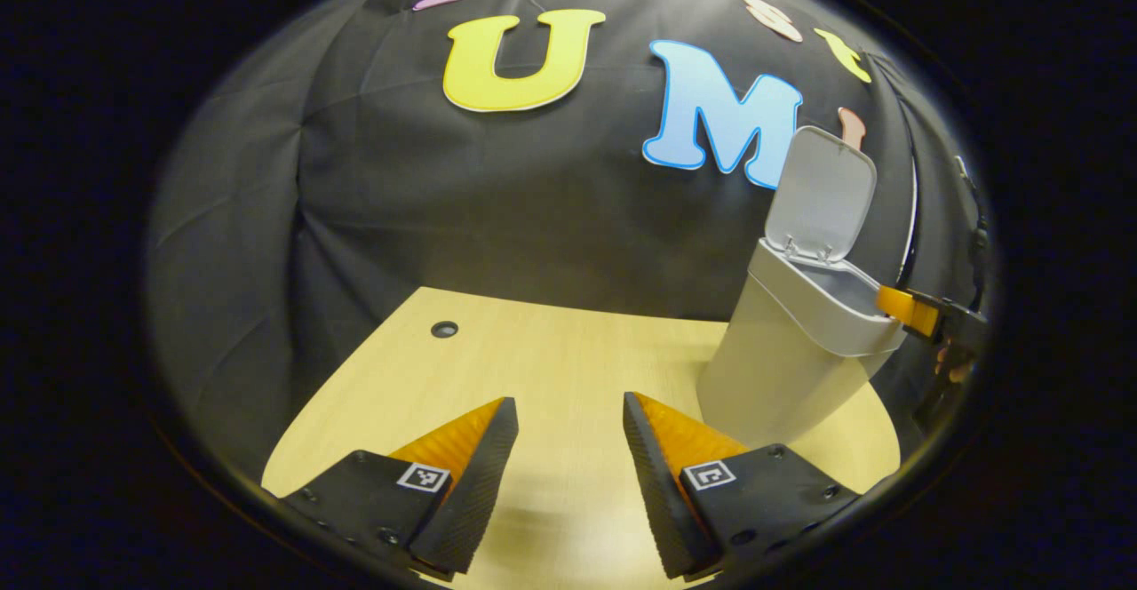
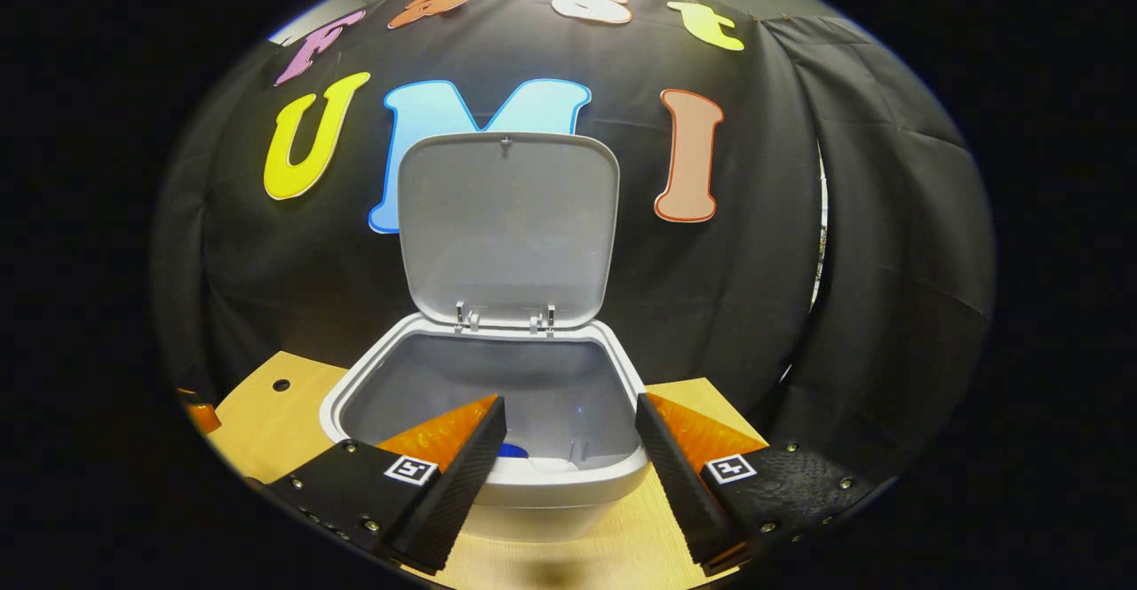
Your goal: Press the lid of the desktop garbage bin to open it, pick up the crumpled paper on the desktop and throw it into the bin, then pick up the pop can on the desktop and drop it into the bin, and finally close the garbage bin lid.
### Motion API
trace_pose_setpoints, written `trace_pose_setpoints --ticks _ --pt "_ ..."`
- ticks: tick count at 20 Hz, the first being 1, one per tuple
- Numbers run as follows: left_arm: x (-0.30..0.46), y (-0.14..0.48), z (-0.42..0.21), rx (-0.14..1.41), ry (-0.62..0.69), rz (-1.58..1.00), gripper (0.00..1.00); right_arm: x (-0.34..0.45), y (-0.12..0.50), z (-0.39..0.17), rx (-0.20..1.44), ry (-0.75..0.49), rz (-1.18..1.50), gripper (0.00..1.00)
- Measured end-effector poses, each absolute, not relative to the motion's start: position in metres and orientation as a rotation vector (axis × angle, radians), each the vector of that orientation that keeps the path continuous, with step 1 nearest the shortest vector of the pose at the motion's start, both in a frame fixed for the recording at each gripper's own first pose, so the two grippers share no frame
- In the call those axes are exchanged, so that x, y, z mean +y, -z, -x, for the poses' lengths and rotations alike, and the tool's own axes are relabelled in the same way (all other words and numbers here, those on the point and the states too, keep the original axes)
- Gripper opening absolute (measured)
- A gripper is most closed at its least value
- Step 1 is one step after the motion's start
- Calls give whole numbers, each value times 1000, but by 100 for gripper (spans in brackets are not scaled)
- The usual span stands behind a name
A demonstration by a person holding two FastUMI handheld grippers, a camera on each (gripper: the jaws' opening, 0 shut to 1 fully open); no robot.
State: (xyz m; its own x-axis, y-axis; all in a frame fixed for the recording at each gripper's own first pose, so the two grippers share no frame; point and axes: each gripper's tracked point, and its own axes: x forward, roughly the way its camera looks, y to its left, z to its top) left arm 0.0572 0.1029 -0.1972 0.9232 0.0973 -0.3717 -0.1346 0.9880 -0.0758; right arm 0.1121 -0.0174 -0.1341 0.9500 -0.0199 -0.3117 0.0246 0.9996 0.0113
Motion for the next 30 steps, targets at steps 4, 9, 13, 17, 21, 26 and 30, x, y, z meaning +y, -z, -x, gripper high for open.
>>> trace_pose_setpoints --ticks 4,9,13,17,21,26,30 --pt "101 199 -57 380 -112 105 79 -18 112 -122 268 26 -8 94" --pt "97 204 -56 388 -103 113 79 -14 75 -142 191 17 -5 94" --pt "98 205 -56 390 -101 117 82 -9 43 -159 131 2 2 94" --pt "100 206 -54 390 -102 122 81 -3 16 -171 83 -14 5 92" --pt "102 207 -54 393 -108 125 81 6 -8 -180 48 -48 0 94" --pt "104 205 -54 391 -109 116 77 7 -38 -198 25 -50 -17 94" --pt "103 207 -53 396 -111 112 80 7 -66 -218 -5 -64 -23 94"
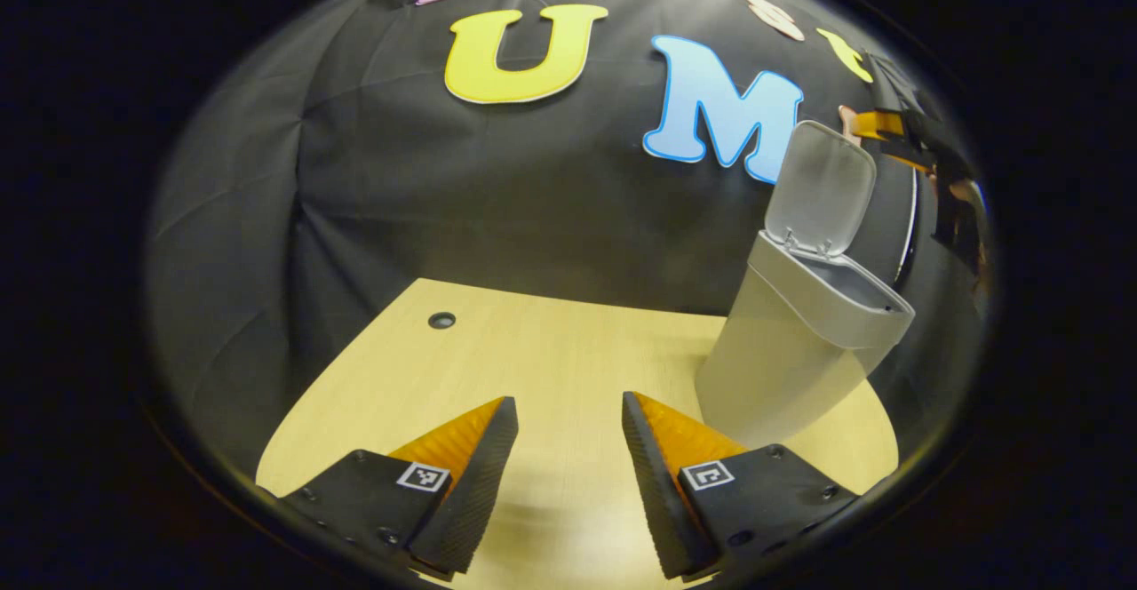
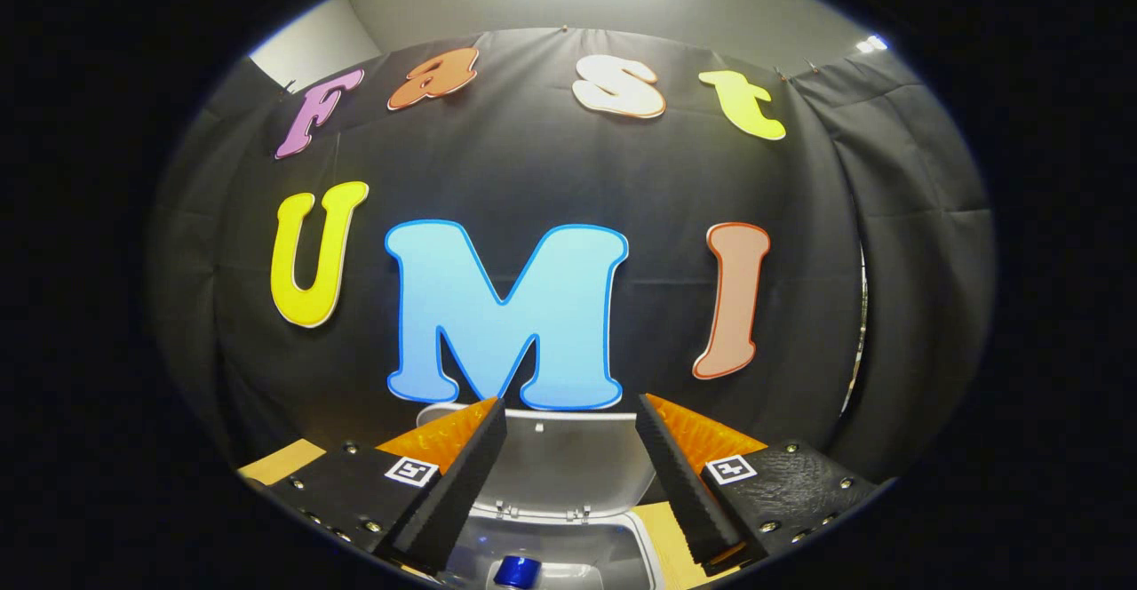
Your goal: Press the lid of the desktop garbage bin to open it, pick up the crumpled paper on the desktop and throw it into the bin, then pick up the pop can on the desktop and drop it into the bin, and finally close the garbage bin lid.
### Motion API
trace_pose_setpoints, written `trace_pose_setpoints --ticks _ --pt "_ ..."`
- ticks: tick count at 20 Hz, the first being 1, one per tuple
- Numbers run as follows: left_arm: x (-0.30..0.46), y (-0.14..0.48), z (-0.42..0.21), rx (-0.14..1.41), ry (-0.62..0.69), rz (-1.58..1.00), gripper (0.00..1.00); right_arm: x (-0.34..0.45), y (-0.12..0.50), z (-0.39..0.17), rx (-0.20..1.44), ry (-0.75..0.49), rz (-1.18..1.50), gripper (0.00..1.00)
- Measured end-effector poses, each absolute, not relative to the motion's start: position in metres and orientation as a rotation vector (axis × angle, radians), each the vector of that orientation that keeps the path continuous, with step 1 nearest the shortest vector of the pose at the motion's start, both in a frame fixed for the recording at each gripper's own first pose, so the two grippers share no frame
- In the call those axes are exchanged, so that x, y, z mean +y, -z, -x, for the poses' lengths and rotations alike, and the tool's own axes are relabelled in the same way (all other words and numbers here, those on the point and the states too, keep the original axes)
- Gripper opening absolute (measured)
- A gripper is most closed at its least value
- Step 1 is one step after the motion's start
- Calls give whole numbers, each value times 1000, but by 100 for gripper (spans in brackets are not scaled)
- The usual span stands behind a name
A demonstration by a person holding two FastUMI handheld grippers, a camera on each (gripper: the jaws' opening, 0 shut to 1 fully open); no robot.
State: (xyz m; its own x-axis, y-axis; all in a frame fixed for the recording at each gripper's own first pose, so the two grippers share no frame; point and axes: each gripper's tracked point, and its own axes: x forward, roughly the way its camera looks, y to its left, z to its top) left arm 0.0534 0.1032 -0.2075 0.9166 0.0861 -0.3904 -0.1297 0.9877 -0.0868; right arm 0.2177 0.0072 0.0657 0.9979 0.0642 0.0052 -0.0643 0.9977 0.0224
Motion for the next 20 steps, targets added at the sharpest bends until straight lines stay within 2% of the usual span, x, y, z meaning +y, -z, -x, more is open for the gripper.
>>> trace_pose_setpoints --ticks 1,5,6,7,10,12,16,19,20 --pt "103 207 -53 397 -111 112 82 8 -71 -223 -14 -63 -25 94" --pt "104 207 -54 397 -118 112 80 16 -73 -241 -10 -74 -20 92" --pt "105 207 -54 398 -120 111 82 19 -69 -244 0 -80 -19 94" --pt "105 207 -54 399 -122 111 77 22 -64 -247 10 -85 -17 94" --pt "106 208 -52 402 -127 116 82 28 -52 -253 35 -96 3 94" --pt "108 210 -50 406 -134 121 80 29 -53 -255 36 -95 -2 94" --pt "112 210 -47 408 -143 128 80 29 -48 -250 64 -110 -18 92" --pt "112 209 -48 405 -141 120 77 29 -44 -239 76 -129 -2 96" --pt "110 208 -48 402 -137 116 77 29 -43 -234 80 -134 4 94"
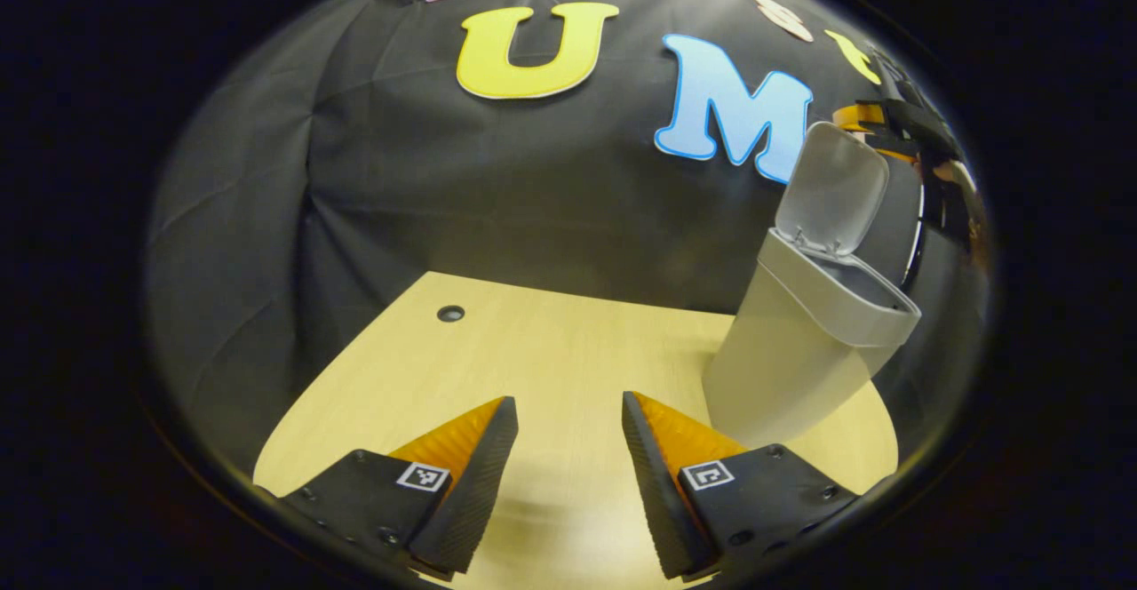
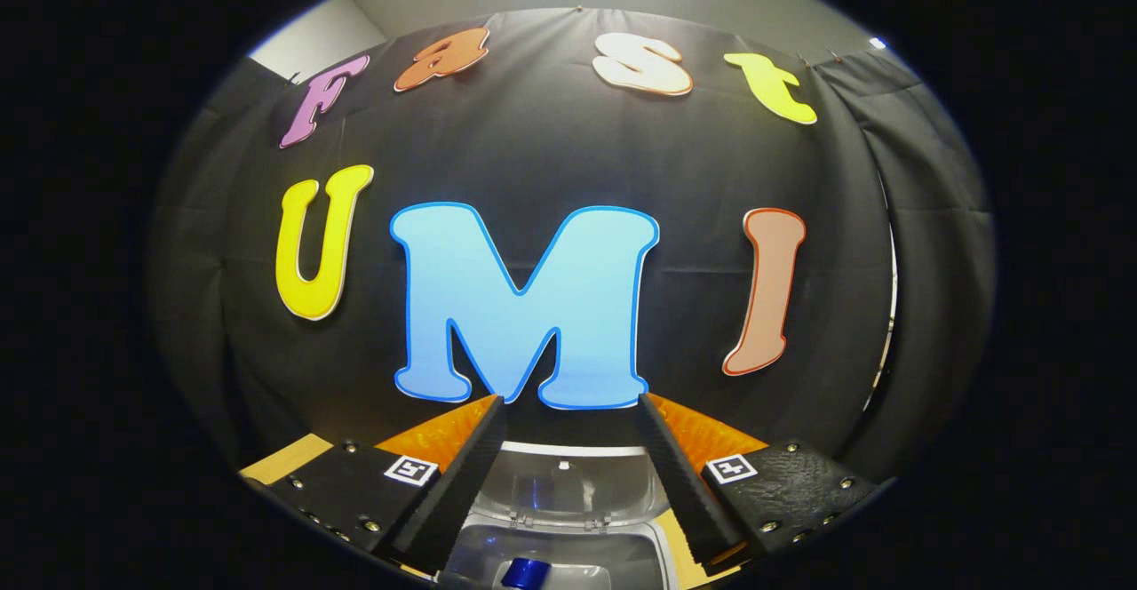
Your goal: Press the lid of the desktop garbage bin to open it, pick up the crumpled paper on the desktop and throw it into the bin, then pick up the pop can on the desktop and drop it into the bin, and finally close the garbage bin lid.
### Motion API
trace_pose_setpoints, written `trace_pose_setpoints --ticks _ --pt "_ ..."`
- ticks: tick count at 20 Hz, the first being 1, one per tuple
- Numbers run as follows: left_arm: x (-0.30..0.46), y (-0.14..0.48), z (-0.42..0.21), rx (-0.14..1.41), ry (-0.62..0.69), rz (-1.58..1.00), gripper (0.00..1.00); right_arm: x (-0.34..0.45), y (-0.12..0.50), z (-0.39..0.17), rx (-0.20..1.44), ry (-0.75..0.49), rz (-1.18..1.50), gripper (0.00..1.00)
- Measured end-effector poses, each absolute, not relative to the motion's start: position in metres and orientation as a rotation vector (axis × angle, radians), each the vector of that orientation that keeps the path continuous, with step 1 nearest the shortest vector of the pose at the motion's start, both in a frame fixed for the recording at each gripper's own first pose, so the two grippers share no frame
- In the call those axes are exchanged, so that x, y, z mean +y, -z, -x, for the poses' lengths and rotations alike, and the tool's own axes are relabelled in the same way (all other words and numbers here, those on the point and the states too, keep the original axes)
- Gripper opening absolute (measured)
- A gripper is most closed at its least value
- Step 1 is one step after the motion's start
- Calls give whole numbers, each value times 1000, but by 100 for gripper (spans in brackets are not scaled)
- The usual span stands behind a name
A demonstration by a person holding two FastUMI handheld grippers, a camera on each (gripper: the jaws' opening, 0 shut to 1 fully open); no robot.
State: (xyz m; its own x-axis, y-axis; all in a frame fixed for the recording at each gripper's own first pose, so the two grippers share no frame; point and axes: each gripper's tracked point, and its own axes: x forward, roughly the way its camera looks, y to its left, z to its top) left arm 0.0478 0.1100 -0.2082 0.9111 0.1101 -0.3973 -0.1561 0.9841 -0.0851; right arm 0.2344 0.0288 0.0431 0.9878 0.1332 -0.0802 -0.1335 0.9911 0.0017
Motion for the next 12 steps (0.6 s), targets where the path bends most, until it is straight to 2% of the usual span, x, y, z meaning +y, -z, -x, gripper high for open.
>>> trace_pose_setpoints --ticks 3,7,8,12 --pt "102 208 -44 401 -123 92 82 28 -38 -218 95 -145 -7 95" --pt "89 207 -40 399 -93 78 77 27 -25 -194 125 -160 -54 95" --pt "87 207 -40 399 -88 74 82 26 -21 -188 134 -164 -62 95" --pt "82 203 -43 395 -68 75 77 27 -5 -164 159 -175 -68 94"
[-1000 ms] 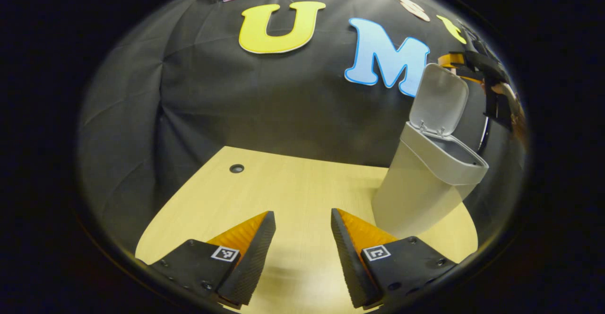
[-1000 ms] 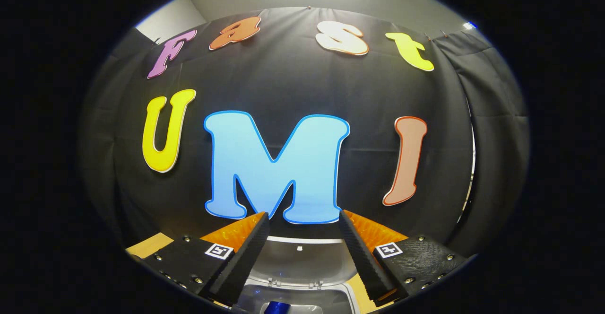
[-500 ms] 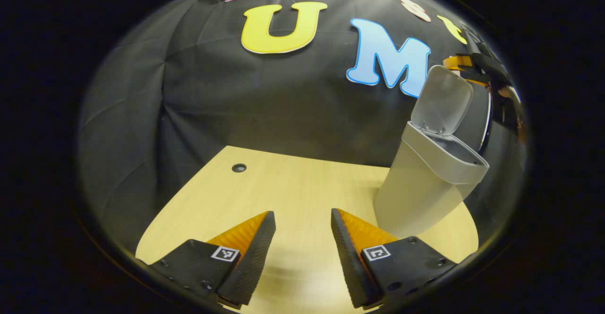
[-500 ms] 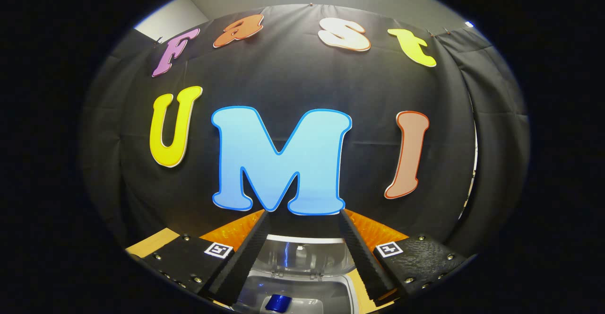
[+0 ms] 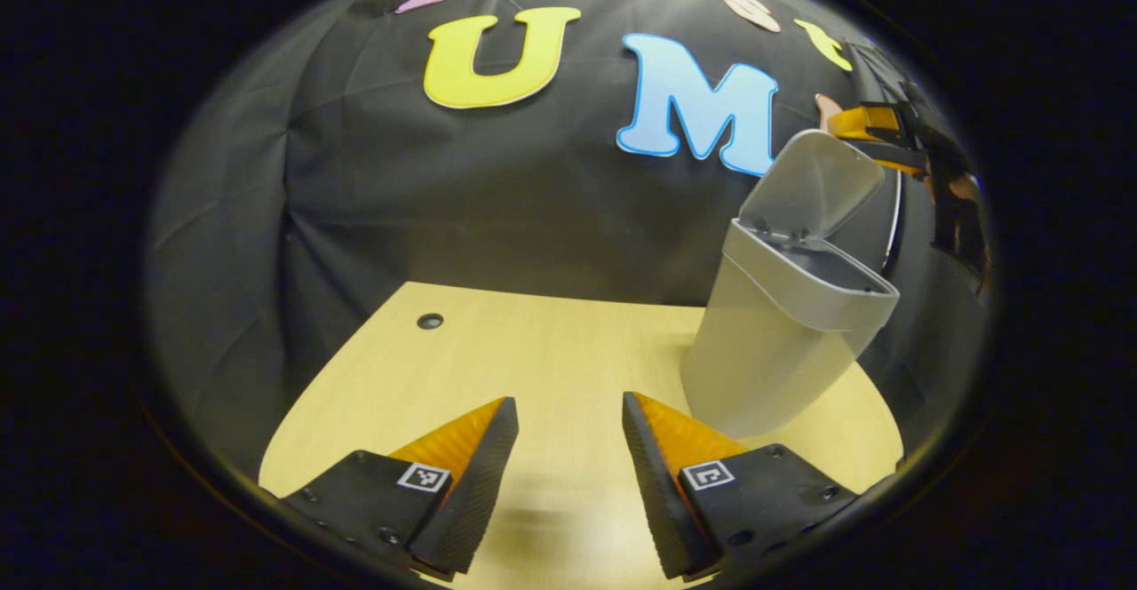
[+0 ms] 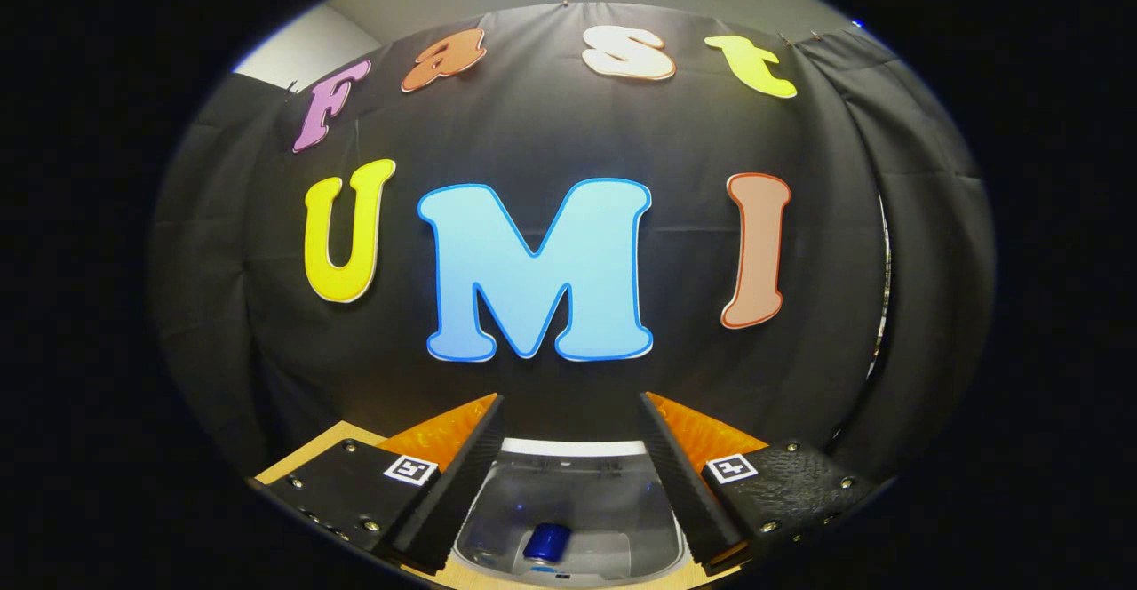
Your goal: Press the lid of the desktop garbage bin to open it, pick up the crumpled paper on the desktop and throw it into the bin, then pick up the pop can on the desktop and drop it into the bin, and finally close the garbage bin lid.
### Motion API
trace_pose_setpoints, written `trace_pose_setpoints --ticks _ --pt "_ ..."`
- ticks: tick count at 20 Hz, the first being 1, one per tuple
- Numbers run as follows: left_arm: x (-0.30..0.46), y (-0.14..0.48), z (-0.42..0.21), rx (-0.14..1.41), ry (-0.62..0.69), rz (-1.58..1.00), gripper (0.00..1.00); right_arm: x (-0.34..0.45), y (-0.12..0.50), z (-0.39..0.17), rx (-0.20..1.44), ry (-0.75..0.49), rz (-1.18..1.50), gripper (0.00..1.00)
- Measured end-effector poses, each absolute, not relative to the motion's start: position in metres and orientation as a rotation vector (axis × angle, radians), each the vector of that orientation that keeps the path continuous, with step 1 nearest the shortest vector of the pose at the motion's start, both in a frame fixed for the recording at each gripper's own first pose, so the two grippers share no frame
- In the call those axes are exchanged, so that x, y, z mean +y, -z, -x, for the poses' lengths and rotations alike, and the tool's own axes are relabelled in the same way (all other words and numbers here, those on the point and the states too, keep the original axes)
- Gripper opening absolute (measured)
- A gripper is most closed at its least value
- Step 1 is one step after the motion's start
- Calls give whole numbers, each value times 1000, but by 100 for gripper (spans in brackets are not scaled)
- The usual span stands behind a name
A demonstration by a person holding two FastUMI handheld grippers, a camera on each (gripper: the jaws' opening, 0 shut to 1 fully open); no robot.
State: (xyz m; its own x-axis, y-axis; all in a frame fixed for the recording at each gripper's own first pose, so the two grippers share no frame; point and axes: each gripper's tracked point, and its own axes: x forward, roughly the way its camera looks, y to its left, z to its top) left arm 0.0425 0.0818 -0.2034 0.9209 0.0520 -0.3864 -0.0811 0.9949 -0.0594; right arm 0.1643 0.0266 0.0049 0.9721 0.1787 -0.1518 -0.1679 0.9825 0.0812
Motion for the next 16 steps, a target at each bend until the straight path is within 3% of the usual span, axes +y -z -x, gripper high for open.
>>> trace_pose_setpoints --ticks 11,12,16 --pt "67 201 -34 390 -34 64 77 30 53 -126 270 -195 -67 95" --pt "66 201 -33 391 -33 64 82 30 60 -124 285 -196 -66 95" --pt "67 201 -34 391 -32 58 77 32 88 -116 344 -197 -70 95"
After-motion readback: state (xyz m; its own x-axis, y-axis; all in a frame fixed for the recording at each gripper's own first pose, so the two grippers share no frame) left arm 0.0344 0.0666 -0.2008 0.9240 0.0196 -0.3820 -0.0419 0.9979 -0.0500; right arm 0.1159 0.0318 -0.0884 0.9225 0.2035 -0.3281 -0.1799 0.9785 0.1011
